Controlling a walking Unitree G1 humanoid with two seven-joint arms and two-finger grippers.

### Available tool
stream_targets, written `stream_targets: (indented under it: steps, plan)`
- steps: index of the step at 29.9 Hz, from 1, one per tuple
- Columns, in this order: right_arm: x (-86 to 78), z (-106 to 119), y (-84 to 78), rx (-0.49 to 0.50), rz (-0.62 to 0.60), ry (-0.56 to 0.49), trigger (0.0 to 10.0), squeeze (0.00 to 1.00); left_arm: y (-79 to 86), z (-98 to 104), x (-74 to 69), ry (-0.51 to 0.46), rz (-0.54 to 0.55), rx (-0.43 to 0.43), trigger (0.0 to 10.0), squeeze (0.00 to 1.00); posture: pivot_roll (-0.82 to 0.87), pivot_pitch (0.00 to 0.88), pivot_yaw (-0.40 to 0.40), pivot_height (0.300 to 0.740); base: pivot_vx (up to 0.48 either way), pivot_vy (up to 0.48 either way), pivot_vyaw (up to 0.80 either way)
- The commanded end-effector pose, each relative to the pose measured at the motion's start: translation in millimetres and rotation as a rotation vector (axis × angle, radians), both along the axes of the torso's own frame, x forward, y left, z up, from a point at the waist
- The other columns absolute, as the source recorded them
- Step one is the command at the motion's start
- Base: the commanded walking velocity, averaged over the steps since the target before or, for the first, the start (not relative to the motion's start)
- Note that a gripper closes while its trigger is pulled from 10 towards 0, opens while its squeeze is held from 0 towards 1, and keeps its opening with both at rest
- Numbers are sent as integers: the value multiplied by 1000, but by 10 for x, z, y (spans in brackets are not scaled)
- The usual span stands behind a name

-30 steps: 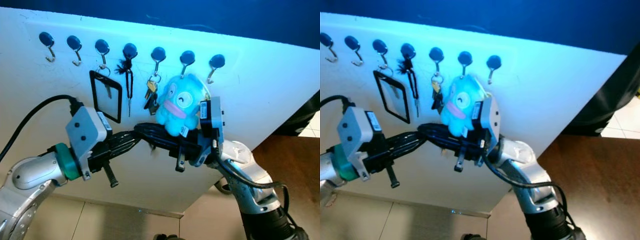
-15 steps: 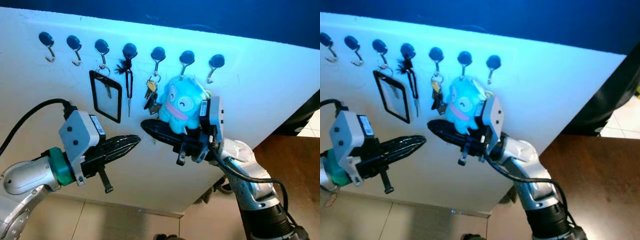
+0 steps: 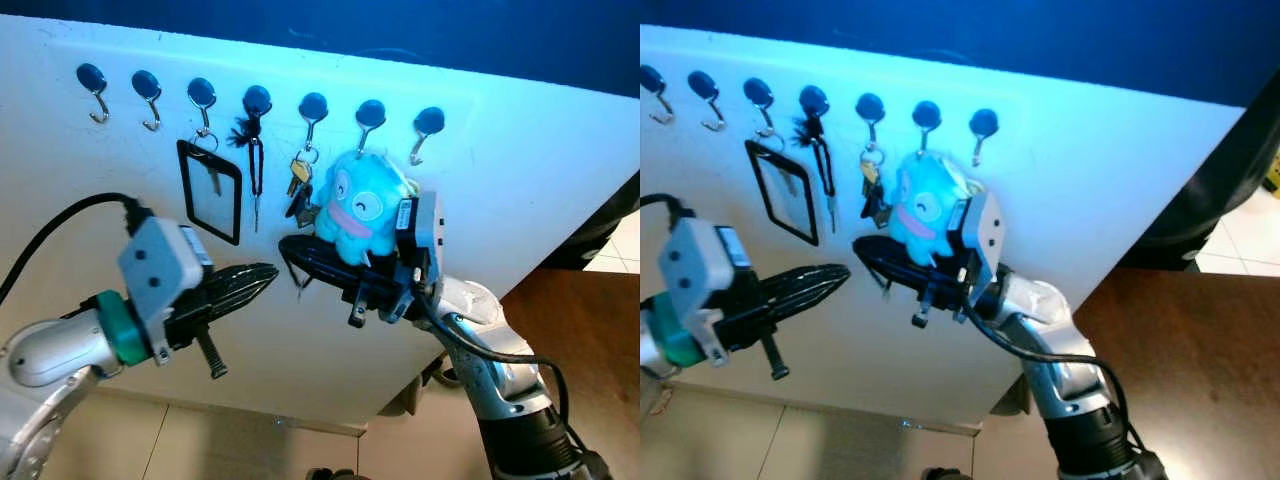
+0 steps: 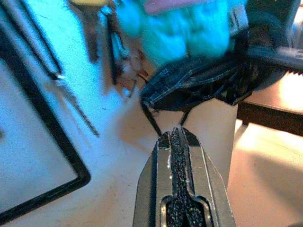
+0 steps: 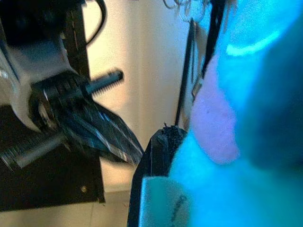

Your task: Hang keys on a hook

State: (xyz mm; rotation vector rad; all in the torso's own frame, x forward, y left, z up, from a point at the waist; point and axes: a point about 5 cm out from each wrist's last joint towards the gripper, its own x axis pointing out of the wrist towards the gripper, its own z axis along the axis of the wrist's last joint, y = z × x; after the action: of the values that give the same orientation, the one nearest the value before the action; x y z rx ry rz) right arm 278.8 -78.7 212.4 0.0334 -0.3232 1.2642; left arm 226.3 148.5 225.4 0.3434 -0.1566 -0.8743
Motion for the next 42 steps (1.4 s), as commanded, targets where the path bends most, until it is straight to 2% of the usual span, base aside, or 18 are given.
stream_targets:
  steps: [1, 3, 4, 15, 16, 17, 21, 22, 23, 30, 42]
  plan:
    - [-20, 123, 17, 26, 23, -39, 10000, 0, -20, -42, 26, 3, 3, 13, 10000, 733, 81, 22, 3, 740, 0, 0, 0]
    - [-26, 134, 27, 29, 30, -42, 10000, 0, -30, -45, 39, 0, 4, 10, 10000, 733, 80, 22, 3, 740, 0, 0, 0]
    - [-33, 143, 36, 32, 36, -44, 10000, 0, -44, -45, 46, 5, -2, 2, 10000, 1000, 77, 22, 2, 740, 0, 0, 0]
    - [-56, 161, 66, 40, 57, -42, 10000, 0, -56, 3, 58, -11, -3, -26, 10000, 1000, 81, 25, 1, 740, 0, 0, 0]
    - [-58, 162, 71, 41, 61, -41, 10000, 0, -58, 3, 67, -15, 0, -25, 10000, 259, 81, 25, 1, 740, 0, 0, 0]
    - [-62, 164, 78, 42, 65, -40, 10000, 0, -66, 2, 80, -17, 4, -27, 10000, 0, 81, 25, 1, 740, 0, 0, 0]
    - [-66, 167, 87, 45, 70, -41, 10000, 0, -89, 3, 95, -18, -1, -34, 10000, 0, 79, 24, 1, 740, 0, 0, 0]
    - [-68, 167, 89, 45, 71, -41, 10000, 0, -104, 9, 99, -19, -6, -40, 4784, 0, 78, 24, 2, 740, 0, 0, 0]
    - [-69, 168, 91, 45, 71, -41, 10000, 0, -113, 13, 101, -19, -10, -44, 275, 0, 78, 24, 2, 740, 0, 0, 0]
    - [-76, 169, 96, 47, 72, -38, 10000, 0, -127, 20, 103, -17, -22, -47, 0, 0, 79, 26, 5, 740, 0, 0, 0]
    - [-59, 128, 82, 39, 55, -28, 10000, 0, -36, -9, 57, 6, -12, -37, 0, 0, 82, 27, 6, 740, 0, 0, 0]
